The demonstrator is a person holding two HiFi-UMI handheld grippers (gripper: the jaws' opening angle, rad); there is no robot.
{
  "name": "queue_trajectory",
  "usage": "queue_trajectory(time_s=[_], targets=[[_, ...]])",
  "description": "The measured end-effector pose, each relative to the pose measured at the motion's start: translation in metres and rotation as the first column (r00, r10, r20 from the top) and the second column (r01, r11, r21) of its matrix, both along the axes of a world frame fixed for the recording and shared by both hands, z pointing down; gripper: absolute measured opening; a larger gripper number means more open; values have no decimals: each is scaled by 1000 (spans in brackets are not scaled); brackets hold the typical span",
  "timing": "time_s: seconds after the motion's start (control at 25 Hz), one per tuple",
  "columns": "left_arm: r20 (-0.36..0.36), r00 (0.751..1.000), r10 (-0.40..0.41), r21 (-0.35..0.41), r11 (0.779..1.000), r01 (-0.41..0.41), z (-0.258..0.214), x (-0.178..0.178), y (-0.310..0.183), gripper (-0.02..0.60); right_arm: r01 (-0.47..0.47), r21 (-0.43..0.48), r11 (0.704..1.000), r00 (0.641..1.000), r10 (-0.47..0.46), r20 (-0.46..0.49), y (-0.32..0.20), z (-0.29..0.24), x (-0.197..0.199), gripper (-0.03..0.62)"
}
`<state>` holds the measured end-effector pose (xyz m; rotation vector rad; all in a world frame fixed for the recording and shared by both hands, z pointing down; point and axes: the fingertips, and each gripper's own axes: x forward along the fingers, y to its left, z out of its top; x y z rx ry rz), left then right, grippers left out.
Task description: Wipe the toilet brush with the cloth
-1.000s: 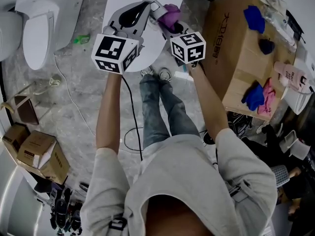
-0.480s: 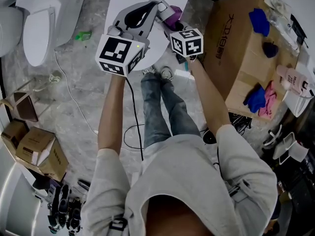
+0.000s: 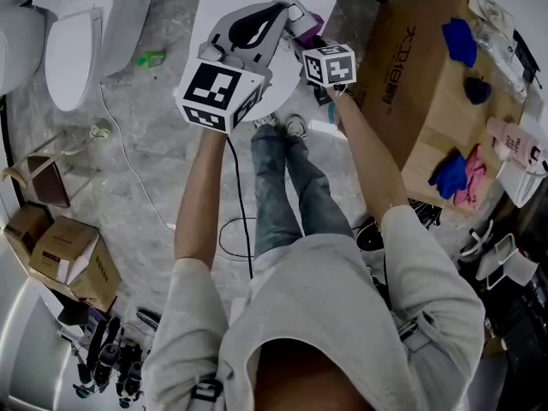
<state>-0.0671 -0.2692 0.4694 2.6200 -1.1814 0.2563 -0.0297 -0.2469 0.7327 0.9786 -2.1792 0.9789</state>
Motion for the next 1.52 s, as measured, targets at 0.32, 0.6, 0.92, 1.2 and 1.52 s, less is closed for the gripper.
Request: queue_trajectory(time_s=[0.32, 0.6, 0.92, 1.2, 1.52], targets=[[-1, 1000, 1, -14, 1000, -1, 1, 3, 1, 21, -20, -8, 1000, 999, 20, -34, 0, 7, 9, 92], [7, 1000, -21, -30, 999, 22, 2, 0, 0, 22, -37, 115, 993, 999, 41, -30, 6, -35, 26, 91], [12, 993, -117, -1, 993, 117, -10, -22, -2, 23, -39, 277, 960, 999, 39, 5, 12, -114, 54, 91], [14, 984, -176, -12, 984, 176, -26, -38, 18, 21, -56, 370, 927, 998, 59, 4, 12, -182, 76, 91], [26, 974, -226, -28, 974, 227, -45, -50, 38, 21, -56, 464, 884, 998, 60, 5, 9, -260, 83, 91]])
